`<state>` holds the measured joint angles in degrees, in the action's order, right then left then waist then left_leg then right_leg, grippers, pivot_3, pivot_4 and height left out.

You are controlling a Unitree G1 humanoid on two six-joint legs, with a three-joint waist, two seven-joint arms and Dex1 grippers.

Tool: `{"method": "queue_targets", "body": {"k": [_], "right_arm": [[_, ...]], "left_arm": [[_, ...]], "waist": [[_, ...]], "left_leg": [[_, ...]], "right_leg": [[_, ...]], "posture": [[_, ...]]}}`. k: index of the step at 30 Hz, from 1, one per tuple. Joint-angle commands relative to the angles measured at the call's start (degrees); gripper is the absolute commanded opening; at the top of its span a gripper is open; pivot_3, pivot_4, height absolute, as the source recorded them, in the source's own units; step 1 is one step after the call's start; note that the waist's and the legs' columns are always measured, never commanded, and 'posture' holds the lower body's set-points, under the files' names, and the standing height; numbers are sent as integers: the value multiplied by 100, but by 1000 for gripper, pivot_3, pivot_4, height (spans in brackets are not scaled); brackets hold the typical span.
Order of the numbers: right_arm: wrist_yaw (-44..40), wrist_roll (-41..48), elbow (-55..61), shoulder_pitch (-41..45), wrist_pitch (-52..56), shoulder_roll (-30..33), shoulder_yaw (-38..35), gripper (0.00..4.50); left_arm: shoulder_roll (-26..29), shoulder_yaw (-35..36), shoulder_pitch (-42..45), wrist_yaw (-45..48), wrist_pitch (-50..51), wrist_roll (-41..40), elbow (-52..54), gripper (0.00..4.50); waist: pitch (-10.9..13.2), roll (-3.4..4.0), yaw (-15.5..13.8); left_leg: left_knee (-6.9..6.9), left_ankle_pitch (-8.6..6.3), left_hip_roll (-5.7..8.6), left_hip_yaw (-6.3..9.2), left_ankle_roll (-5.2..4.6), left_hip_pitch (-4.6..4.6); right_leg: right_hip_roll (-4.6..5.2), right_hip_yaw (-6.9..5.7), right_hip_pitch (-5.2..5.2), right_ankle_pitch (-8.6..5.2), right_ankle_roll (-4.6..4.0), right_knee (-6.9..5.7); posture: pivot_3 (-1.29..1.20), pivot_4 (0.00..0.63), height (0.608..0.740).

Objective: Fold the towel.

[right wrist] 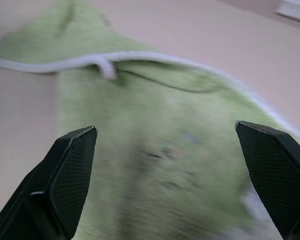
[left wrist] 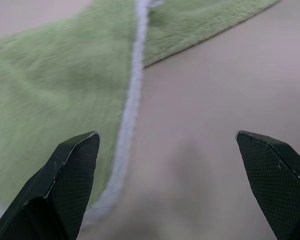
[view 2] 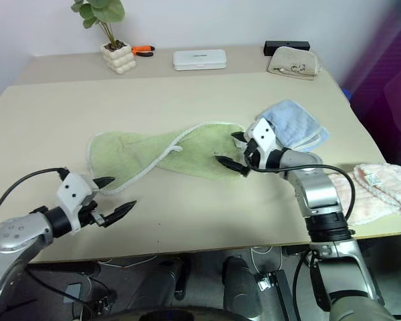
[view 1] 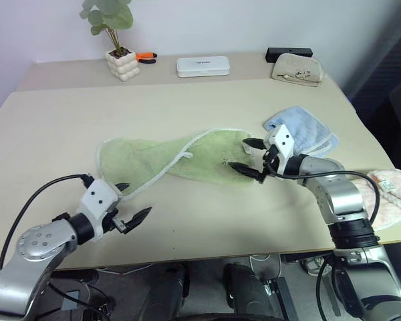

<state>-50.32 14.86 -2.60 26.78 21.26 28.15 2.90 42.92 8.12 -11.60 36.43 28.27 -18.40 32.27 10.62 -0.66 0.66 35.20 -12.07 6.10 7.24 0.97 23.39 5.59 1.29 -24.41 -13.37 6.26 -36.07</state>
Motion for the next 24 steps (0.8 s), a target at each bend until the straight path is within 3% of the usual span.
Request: {"method": "queue_targets", "body": {"k": [1, 13, 16, 22, 24], "right_arm": [[161, 95, 412, -31, 36, 17, -149, 4500], [464, 12, 416, -38, -180, -90, -90, 4500], [487, 10, 411, 2, -189, -81, -82, 4500], [475, 7, 360, 91, -170, -20, -90, 4500], [479, -7, 332, 126, -162, -11, -85, 4500]], "left_arm": [[48, -170, 249, -32, -193, 374, -374, 4464], [-98, -227, 865, -69, -620, 758, -1932, 4464], [-126, -215, 914, -106, -754, 807, -2161, 3304], [-99, -67, 834, -142, -934, 837, -2295, 240], [-102, -25, 808, -148, -974, 825, -2289, 62]], "waist": [[0, 0, 0], [-2, 3, 6], [-2, 3, 12], [-2, 3, 27], [-2, 3, 31]], "left_leg": [[0, 0, 0, 0, 0, 0], [-1, 0, -1, 2, 0, -3], [-1, 0, -1, 2, 0, -3], [-2, 0, -2, 2, 0, -5], [-2, 0, -2, 2, 0, -5]], "right_leg": [[-2, 0, -1, 0, 0, -1], [-2, -2, -2, 9, 16, -5], [-1, -2, -1, 10, 18, -4], [-1, -1, -1, 11, 20, -6], [-1, -1, -2, 11, 20, -6]], "posture": [[0, 150, 733], [0, 150, 733], [0, 150, 733], [0, 150, 733], [0, 150, 733]]}}
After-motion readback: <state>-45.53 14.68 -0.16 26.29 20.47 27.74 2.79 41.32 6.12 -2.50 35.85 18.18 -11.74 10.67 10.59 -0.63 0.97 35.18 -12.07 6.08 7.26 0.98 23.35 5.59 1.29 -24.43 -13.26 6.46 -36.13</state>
